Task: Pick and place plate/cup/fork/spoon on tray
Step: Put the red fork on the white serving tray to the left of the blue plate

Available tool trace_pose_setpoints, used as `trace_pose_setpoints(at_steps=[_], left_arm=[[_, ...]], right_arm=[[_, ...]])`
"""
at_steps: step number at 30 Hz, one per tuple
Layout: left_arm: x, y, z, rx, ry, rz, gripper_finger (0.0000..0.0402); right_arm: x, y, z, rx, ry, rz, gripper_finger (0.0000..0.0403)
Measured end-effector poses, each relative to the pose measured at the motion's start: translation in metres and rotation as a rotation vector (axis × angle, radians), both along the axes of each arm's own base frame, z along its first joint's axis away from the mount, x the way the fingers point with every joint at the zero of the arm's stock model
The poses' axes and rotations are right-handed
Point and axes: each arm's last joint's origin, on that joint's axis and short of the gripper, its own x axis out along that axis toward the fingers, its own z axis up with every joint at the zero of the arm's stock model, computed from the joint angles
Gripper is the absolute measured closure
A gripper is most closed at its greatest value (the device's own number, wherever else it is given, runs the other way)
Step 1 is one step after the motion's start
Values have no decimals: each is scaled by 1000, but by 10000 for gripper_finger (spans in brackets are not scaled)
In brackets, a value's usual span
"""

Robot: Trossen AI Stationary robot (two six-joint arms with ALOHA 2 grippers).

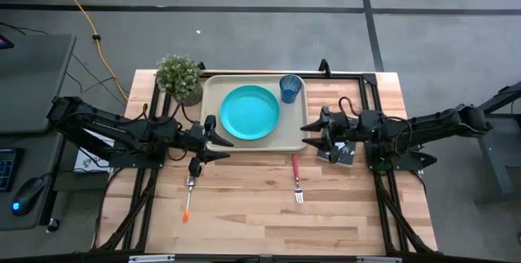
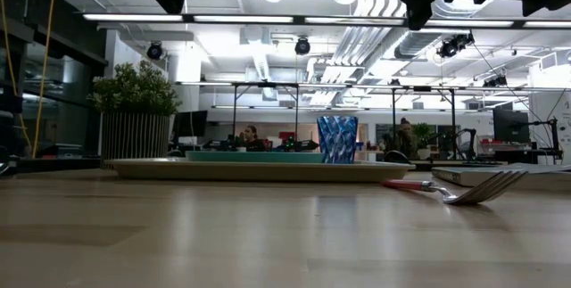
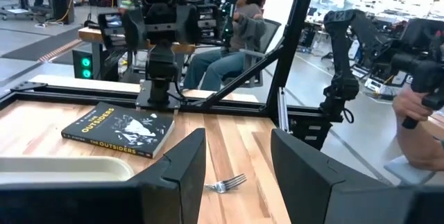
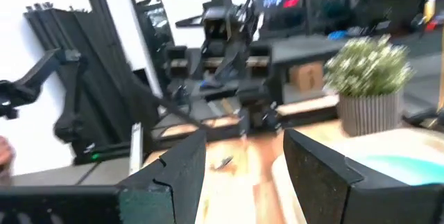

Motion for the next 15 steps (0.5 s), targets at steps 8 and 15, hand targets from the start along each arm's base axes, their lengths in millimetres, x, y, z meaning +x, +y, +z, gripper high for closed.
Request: trace_pose_setpoints(at_steps=[8, 15], left_arm=[[0, 0, 0, -2, -1, 0, 257], [0, 0, 0, -14, 0, 0, 257]], right_arm=[[43, 36, 10, -22, 435, -131, 217], [64, 57, -27, 102, 1012, -416, 217]])
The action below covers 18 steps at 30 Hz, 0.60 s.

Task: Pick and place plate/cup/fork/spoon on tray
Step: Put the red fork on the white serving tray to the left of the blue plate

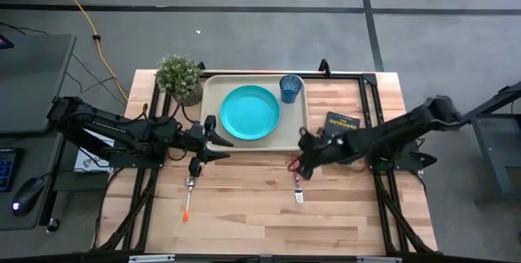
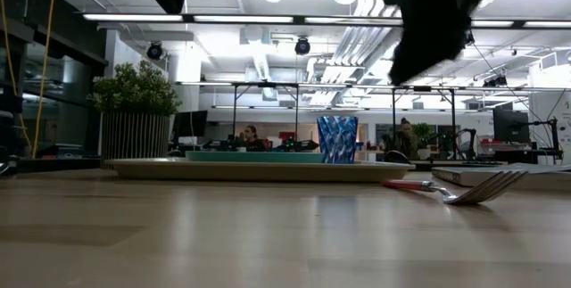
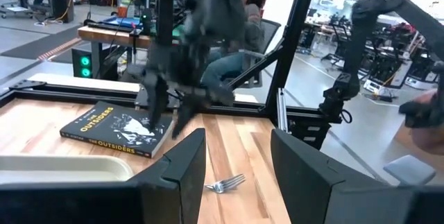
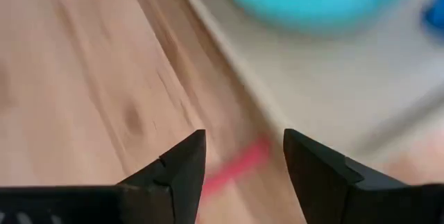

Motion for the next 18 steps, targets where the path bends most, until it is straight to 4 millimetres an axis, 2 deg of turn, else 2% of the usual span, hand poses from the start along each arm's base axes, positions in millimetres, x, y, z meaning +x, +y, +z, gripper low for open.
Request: trace_pose_setpoints(at_steps=[5, 10, 13, 18], left_arm=[[0, 0, 0, -4, 1, 0, 257], [0, 0, 0, -9, 1, 0, 257], [0, 0, 0, -29, 3, 1, 257], [0, 0, 0, -56, 7, 2, 257]], right_arm=[[7, 21, -39, 88, 150, -103, 217], [14, 41, -74, 103, 185, -203, 217], [20, 52, -87, 104, 145, -204, 217], [25, 63, -97, 130, 86, -235, 217]])
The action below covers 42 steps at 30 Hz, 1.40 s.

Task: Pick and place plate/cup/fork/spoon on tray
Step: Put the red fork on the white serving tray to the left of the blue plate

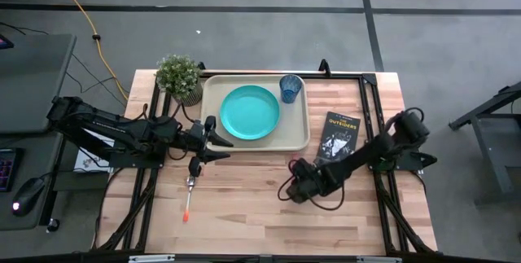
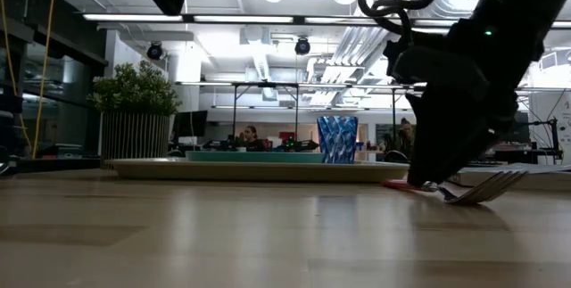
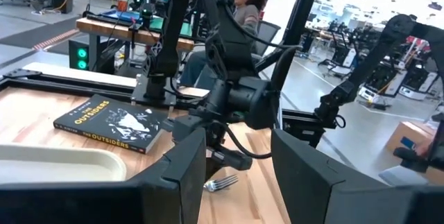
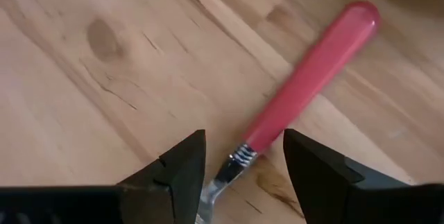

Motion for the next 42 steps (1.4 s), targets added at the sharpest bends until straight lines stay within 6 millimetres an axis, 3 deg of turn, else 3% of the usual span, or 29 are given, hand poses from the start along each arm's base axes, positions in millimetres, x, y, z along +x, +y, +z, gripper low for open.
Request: trace_pose_setpoints(at_steps=[5, 12, 16, 21, 25, 28, 32, 36, 42], left_arm=[[0, -2, -1, -3, 14, -8, 257], [-1, -9, -2, -1, 18, -45, 257], [-1, -11, -2, 0, 18, -53, 257], [-1, -11, -2, 0, 18, -53, 257], [-1, -11, -2, 0, 18, -53, 257], [-1, -11, -2, 1, 18, -53, 257], [-1, -11, -2, 0, 18, -53, 257], [-1, -11, -2, 1, 19, -53, 257], [-1, -11, -2, -26, 24, -51, 257]], right_arm=[[-4, 3, -9, -20, 15, -91, 217], [-6, 10, -17, -75, 9, -79, 230], [-9, 11, -18, -98, 27, -67, 282], [-11, 12, -18, -127, 56, -20, 381], [-6, 15, -9, -148, 109, 36, 374], [-3, 20, 6, -183, 184, 108, 371], [6, 30, 32, -264, 180, 198, 394], [14, 35, 47, -317, 175, 289, 388], [15, 34, 50, -455, 203, 433, 393]])
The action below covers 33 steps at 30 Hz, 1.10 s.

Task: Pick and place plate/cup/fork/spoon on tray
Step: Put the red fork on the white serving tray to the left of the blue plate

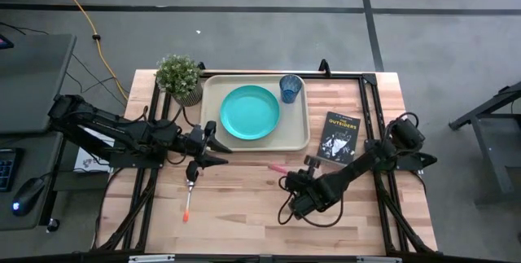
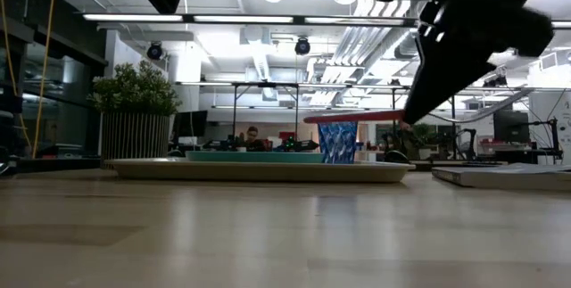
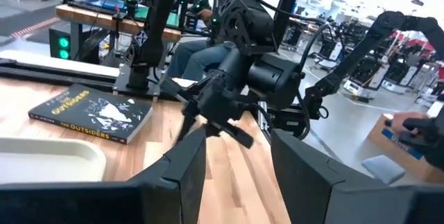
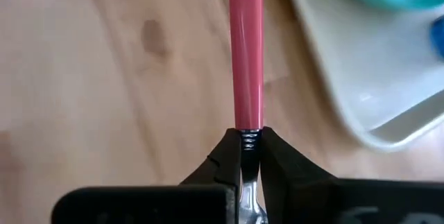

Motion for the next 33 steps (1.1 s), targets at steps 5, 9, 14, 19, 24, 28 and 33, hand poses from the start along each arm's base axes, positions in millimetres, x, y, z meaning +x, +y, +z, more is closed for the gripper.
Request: trace_pose_setpoints(at_steps=[5, 9, 14, 19, 24, 28, 33], left_arm=[[11, 0, -13, -58, 76, 45, 257], [26, 4, -35, -70, 173, 135, 257], [42, 12, -43, -146, 231, 139, 257], [46, 14, -47, -213, 263, 107, 257], [44, 12, -50, -243, 312, 44, 257], [42, 11, -57, -255, 396, 34, 257], [42, 9, -65, -250, 456, 36, 257]], right_arm=[[3, -9, -7, -90, 20, 71, 393], [19, -20, -13, -33, -3, 170, 393], [47, -34, -9, 65, -96, 363, 393], [64, -58, -1, 83, -163, 440, 393], [70, -68, 7, 230, -185, 564, 393], [71, -70, 11, 350, -200, 633, 393], [73, -73, 17, 374, -191, 609, 393]])
